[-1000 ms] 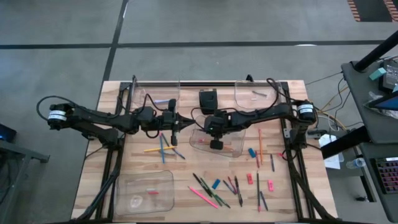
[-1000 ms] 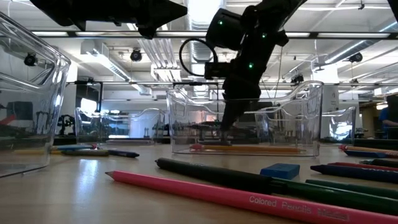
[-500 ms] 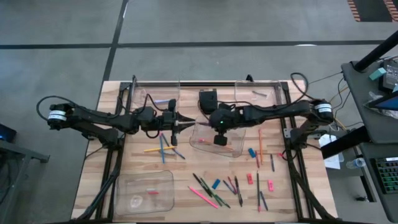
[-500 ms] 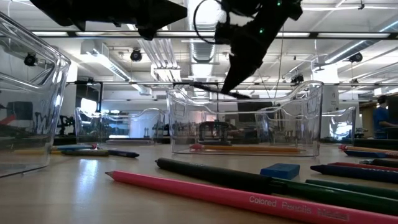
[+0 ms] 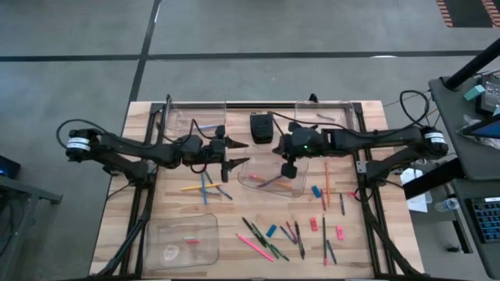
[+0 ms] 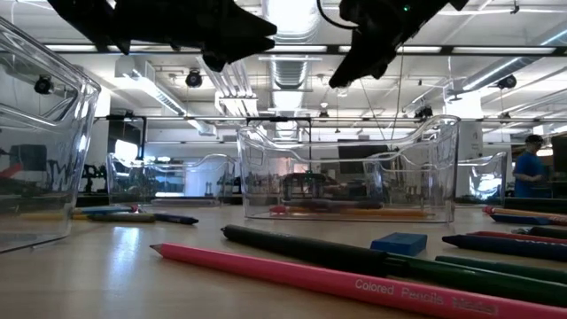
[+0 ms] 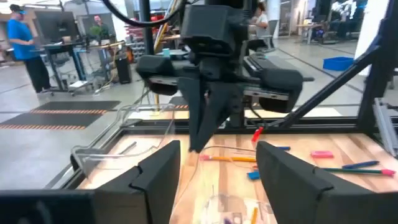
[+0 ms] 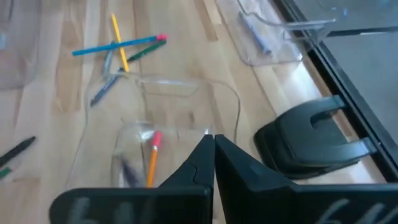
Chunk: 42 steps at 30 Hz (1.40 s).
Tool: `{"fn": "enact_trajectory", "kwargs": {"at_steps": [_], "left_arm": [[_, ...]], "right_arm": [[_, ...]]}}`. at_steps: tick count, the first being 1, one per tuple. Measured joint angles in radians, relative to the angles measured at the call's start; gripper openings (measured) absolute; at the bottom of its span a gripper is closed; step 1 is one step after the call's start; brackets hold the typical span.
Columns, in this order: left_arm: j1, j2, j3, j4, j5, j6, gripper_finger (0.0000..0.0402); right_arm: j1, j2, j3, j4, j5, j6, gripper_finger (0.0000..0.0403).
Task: Sort crayons/erasers/pens/pencils in bins
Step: Put the violet pen into the top left transparent bin
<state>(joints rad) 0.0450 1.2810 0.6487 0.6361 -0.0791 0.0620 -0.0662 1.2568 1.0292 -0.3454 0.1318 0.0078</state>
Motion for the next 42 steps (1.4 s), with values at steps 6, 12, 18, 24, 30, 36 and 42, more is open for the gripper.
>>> {"fn": "enact_trajectory", "kwargs": {"at_steps": [6,12,18,24,30,36,42], "left_arm": [[0.001,0.044,0.029,0.006,0.000,0.000,0.0208],[0.001,0.055,0.039,0.007,0.001,-0.002,0.0209],[0.001,0.054,0.036,0.004,0.002,-0.003,0.0209],[0.001,0.054,0.033,0.002,0.003,-0.003,0.0209],[0.001,0.054,0.033,-0.001,0.006,-0.003,0.0209],[0.001,0.053,0.033,-0.001,0.006,-0.003,0.0209],[0.001,0.053,0.033,0.001,0.006,-0.003,0.0209]], "right_arm": [[-0.009,0.044,-0.037,-0.015,-0.128,-0.039,0.0012],[-0.014,0.213,-0.002,-0.046,-0.198,-0.093,0.0059],[-0.014,0.395,0.106,-0.141,-0.220,-0.106,0.0120],[-0.020,0.526,0.190,-0.170,-0.216,-0.131,0.0147],[-0.030,0.591,0.231,-0.173,-0.172,-0.132,0.0142],[-0.044,0.625,0.240,-0.169,-0.150,-0.127,0.0137],[-0.052,0.677,0.233,-0.180,-0.151,-0.134,0.0125]]}}
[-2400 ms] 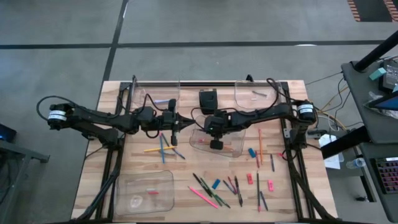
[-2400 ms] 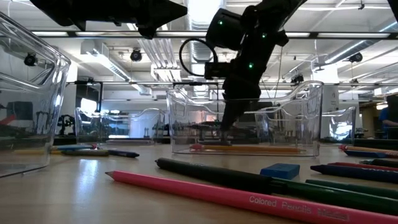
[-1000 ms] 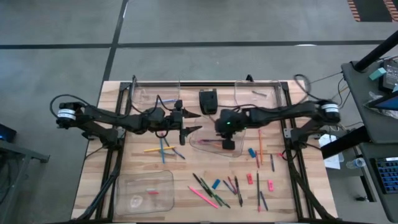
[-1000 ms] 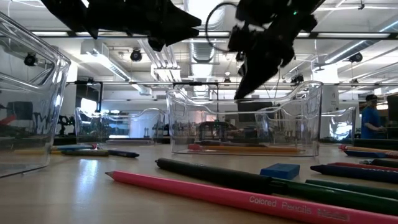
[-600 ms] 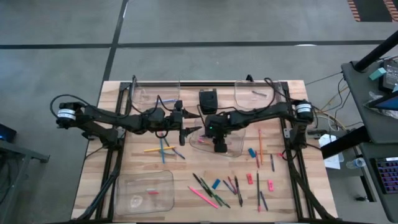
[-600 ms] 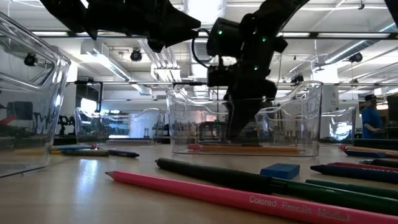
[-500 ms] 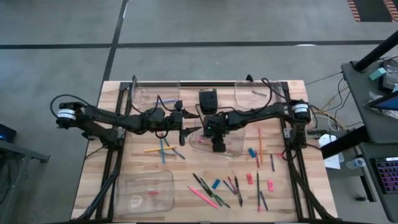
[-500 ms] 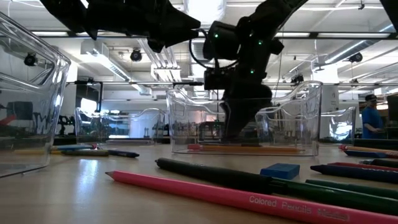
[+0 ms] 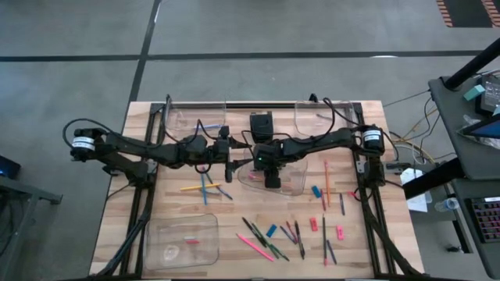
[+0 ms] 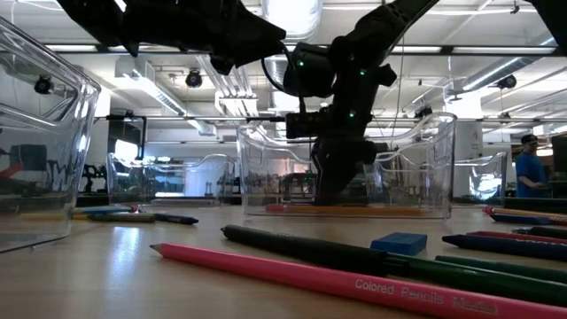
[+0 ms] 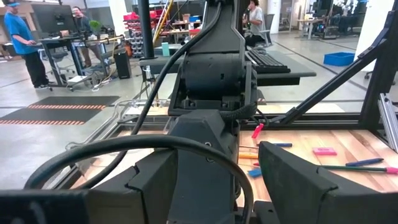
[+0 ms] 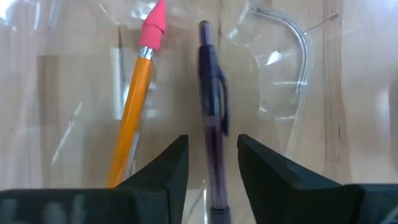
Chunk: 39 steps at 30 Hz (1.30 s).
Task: Sort crayons/erasers/pens/pencils in bins
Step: Put the violet pen into the top left transparent bin
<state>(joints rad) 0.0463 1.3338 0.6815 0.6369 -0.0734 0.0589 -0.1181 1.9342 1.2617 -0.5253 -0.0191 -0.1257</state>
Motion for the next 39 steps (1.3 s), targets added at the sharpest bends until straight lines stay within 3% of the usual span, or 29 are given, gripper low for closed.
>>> {"fn": "enact_trajectory", "kwargs": {"at_steps": [9,15,28,39], "left_arm": [[0.000,0.000,0.000,0.000,0.000,0.000,0.0209],[0.000,0.000,0.000,0.001,-0.005,0.000,0.0209],[-0.002,-0.070,-0.001,0.007,-0.005,0.006,0.0209],[-0.002,-0.076,-0.014,0.008,-0.004,0.008,0.0209]], "right_arm": [[0.000,0.091,-0.002,-0.041,0.000,-0.011,0.0021],[0.000,0.046,-0.004,-0.049,0.003,0.029,0.0016],[0.010,-0.217,-0.019,-0.051,0.033,0.084,0.0013],[0.011,-0.327,-0.028,-0.058,0.045,0.091,0.0012]]}}
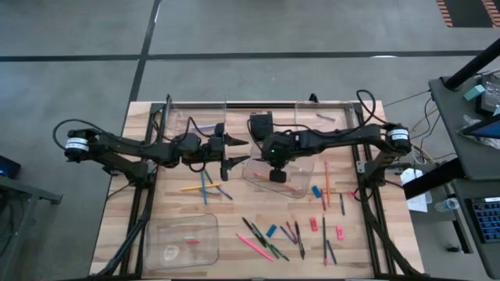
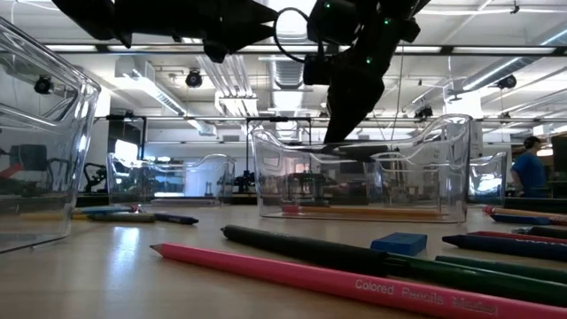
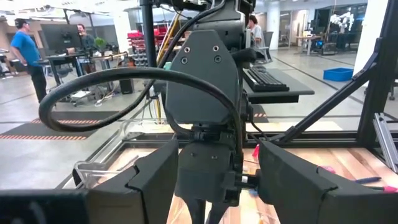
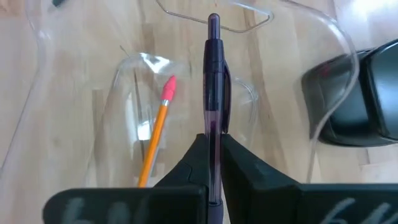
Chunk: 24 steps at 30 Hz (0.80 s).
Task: Sort crayons/erasers/pens/pencils in bins
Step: Put the violet pen into the top left transparent bin
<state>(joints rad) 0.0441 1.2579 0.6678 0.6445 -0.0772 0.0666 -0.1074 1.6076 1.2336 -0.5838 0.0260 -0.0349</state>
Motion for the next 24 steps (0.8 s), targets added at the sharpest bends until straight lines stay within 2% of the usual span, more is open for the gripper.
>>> {"fn": "enact_trajectory", "kwargs": {"at_steps": [5,14,24], "left_arm": [[0.000,-0.007,-0.004,-0.018,0.000,0.002,0.0209],[0.004,-0.060,-0.009,-0.245,0.000,0.029,0.0209],[0.029,-0.038,-0.011,-0.242,0.008,0.025,0.0209]], "right_arm": [[-0.002,-0.047,0.000,-0.007,0.001,-0.001,0.0011],[-0.003,-0.116,0.000,-0.011,0.003,-0.008,0.0003],[-0.003,-0.139,0.001,-0.050,-0.003,-0.033,0.0007]]}}
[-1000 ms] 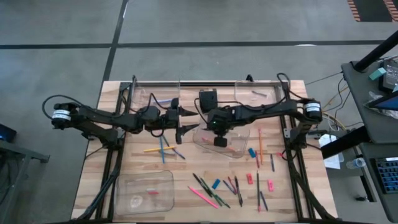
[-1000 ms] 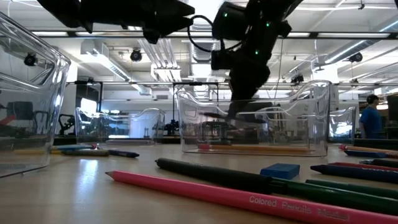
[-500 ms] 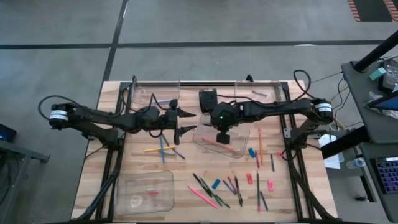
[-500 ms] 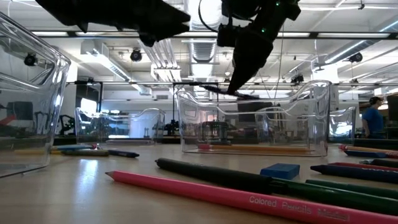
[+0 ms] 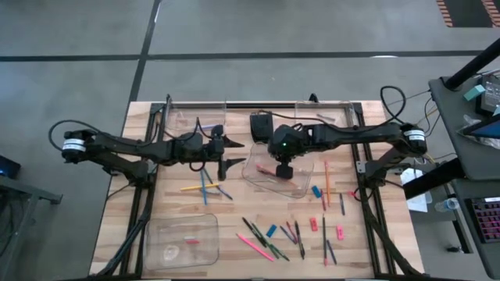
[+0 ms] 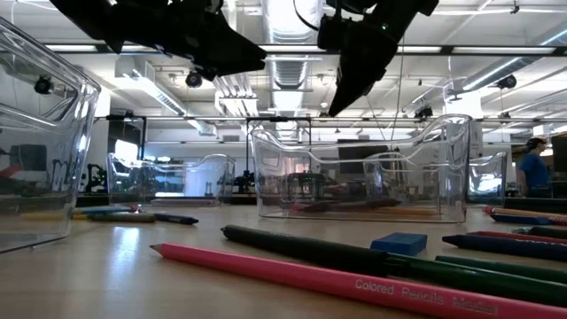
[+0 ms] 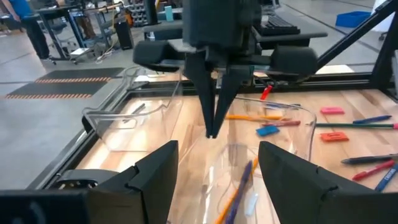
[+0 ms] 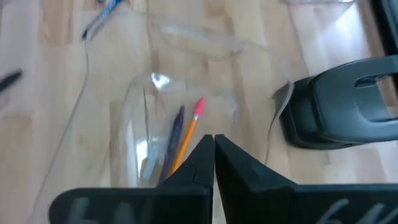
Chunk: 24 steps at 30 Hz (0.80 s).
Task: Sort crayons/erasers/pens/pencils in bins
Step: Put the violet pen into the top left transparent bin
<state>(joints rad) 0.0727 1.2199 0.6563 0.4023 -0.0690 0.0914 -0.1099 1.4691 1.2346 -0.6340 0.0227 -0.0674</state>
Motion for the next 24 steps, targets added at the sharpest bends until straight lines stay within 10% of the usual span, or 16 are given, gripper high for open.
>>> {"fn": "enact_trajectory", "kwargs": {"at_steps": [24], "left_arm": [[0.000,0.003,0.002,0.016,0.005,-0.006,0.0209]], "right_arm": [[-0.008,0.324,-0.001,-0.033,-0.161,-0.079,0.0173]]}}
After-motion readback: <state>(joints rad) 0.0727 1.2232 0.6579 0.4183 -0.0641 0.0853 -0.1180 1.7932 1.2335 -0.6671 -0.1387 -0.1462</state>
